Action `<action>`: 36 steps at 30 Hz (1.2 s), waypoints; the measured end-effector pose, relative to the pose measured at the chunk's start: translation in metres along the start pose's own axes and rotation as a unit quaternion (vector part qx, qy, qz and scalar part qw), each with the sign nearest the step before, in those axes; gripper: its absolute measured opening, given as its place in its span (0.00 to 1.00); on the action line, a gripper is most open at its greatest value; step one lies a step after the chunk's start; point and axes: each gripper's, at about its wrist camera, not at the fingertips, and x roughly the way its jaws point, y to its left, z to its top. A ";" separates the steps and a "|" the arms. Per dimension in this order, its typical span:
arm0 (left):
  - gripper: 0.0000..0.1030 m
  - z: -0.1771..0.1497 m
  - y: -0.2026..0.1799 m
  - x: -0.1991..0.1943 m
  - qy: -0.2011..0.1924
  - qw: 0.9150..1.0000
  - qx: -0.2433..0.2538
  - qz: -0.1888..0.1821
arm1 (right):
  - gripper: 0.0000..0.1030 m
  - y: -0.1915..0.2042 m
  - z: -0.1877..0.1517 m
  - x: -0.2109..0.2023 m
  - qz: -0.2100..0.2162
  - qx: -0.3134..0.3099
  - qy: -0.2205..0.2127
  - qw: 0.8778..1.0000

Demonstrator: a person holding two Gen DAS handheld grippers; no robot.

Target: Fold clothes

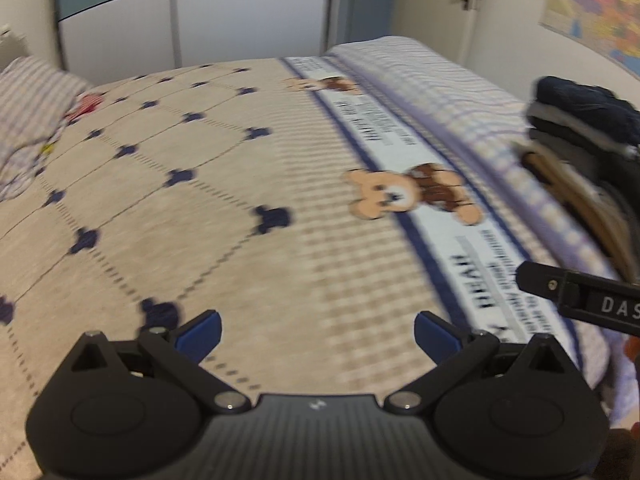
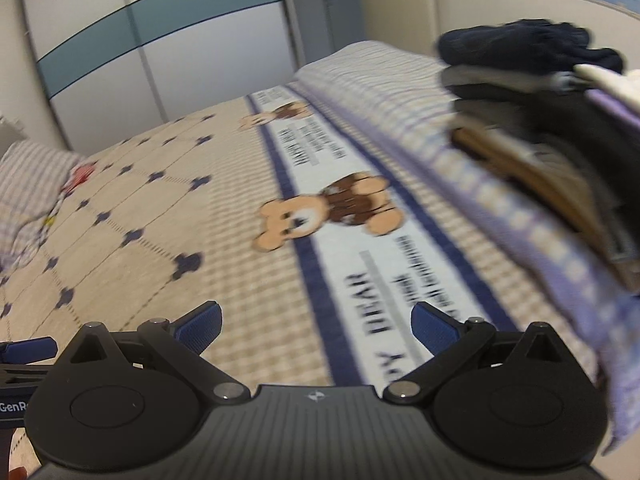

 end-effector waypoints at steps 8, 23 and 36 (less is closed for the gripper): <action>1.00 -0.019 0.071 0.023 -0.001 0.996 -0.068 0.054 | 1.00 0.057 -0.017 0.041 0.025 -0.031 0.022 0.999; 1.00 -0.063 0.147 0.107 -0.060 0.982 -0.078 0.159 | 1.00 0.139 -0.067 0.133 0.056 -0.099 -0.020 0.993; 1.00 -0.079 0.163 0.138 -0.088 0.977 -0.096 0.168 | 1.00 0.163 -0.095 0.191 0.026 -0.136 -0.032 0.990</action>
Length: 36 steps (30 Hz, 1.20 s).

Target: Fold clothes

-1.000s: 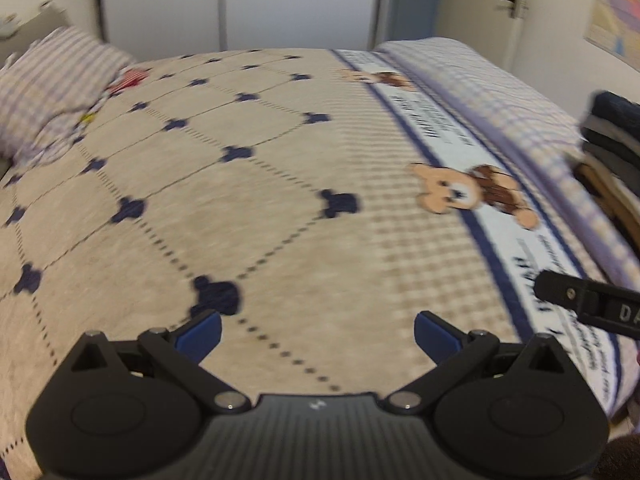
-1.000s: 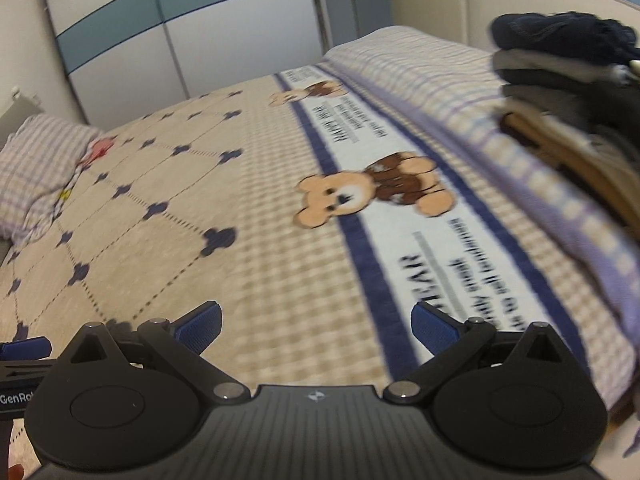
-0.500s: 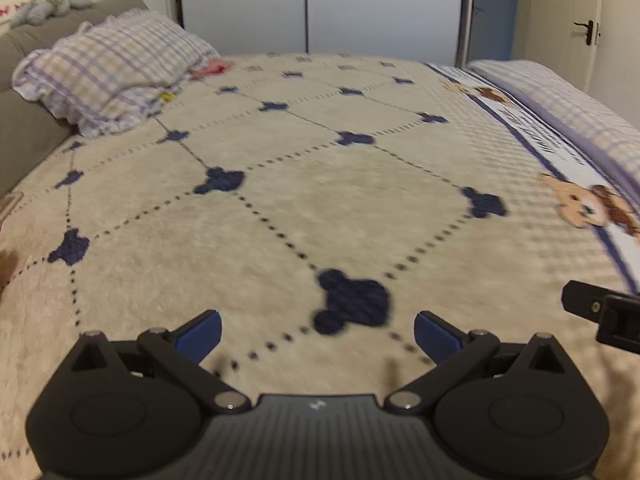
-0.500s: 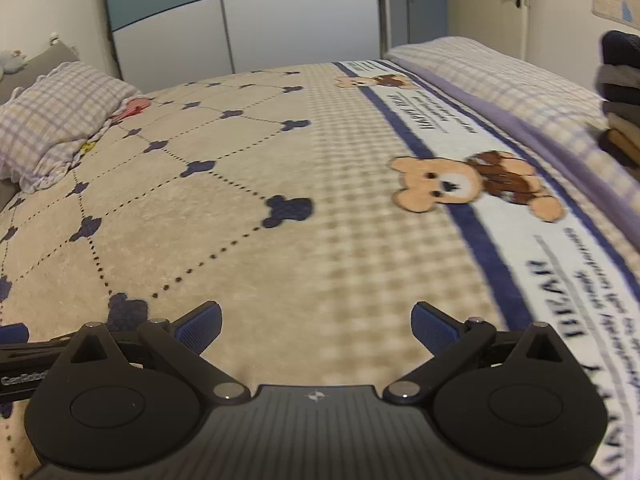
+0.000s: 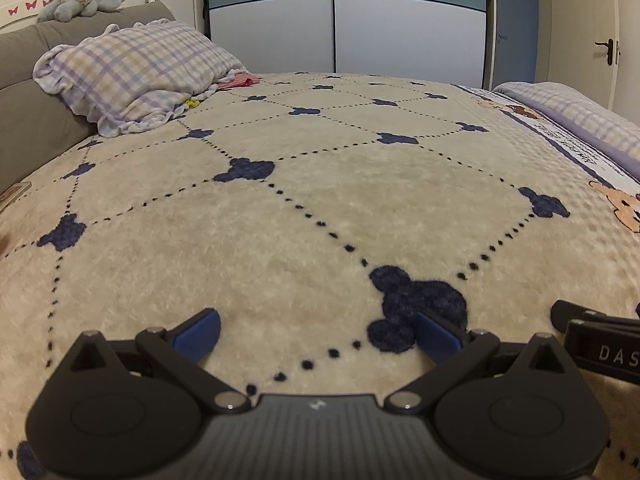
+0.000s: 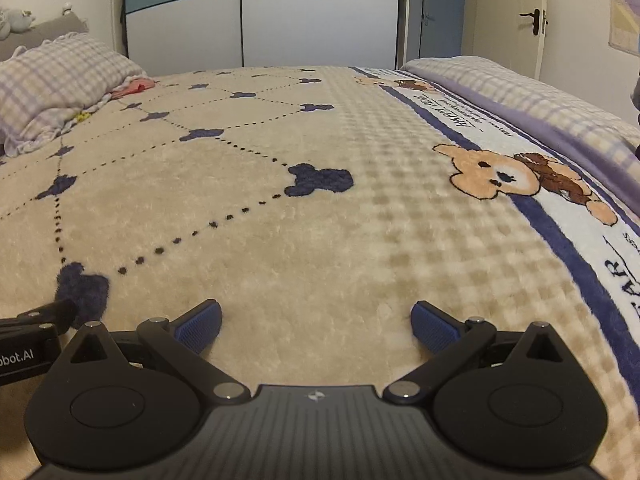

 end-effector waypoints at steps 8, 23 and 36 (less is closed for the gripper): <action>1.00 -0.002 -0.001 -0.001 -0.003 1.000 0.002 0.002 | 1.00 0.001 -0.002 0.000 0.001 0.001 0.000 1.000; 1.00 -0.003 0.001 -0.001 -0.005 1.000 -0.002 -0.001 | 1.00 0.000 -0.002 0.001 0.001 0.002 0.001 1.000; 1.00 -0.002 0.000 -0.001 -0.005 1.000 0.000 0.000 | 1.00 0.000 -0.002 0.001 0.002 0.001 0.001 1.000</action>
